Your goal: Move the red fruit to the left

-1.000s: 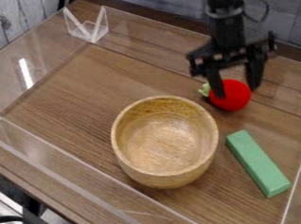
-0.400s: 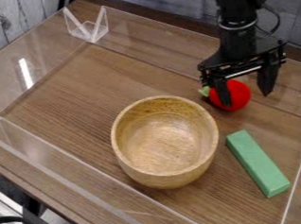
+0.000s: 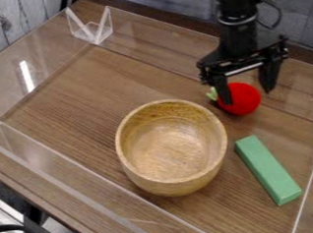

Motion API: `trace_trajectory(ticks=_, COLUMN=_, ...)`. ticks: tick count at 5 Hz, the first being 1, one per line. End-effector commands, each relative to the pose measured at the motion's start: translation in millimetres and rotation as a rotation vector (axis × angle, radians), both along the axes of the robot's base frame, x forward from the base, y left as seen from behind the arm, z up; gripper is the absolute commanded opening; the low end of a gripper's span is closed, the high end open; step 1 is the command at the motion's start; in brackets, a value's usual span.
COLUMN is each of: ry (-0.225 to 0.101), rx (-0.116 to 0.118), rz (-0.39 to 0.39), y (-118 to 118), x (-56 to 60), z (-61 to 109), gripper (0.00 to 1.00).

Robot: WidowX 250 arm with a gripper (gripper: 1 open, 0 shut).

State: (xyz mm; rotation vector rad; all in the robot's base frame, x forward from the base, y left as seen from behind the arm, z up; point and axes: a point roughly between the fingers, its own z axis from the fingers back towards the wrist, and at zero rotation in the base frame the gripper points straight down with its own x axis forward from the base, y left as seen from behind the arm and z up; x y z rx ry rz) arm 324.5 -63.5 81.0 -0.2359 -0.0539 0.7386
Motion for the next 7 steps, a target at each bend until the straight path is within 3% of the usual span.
trace_trajectory(ticks=1, ry=-0.072, rx=-0.006, rz=-0.042, y=7, x=4.9, z=18.9, gripper=1.0)
trace_trajectory(ticks=2, ry=-0.075, rx=-0.004, rz=-0.038, y=7, x=3.9, z=5.5, gripper=0.0)
trace_trajectory(ticks=3, ry=-0.082, rx=-0.003, rz=-0.035, y=5, x=6.1, z=-5.8, gripper=1.0)
trace_trajectory(ticks=5, ry=-0.098, rx=0.009, rz=0.026, y=16, x=29.4, z=-6.5, gripper=1.0)
trace_trajectory(ticks=7, ry=-0.093, rx=0.024, rz=0.093, y=10, x=31.6, z=-18.0, gripper=1.0)
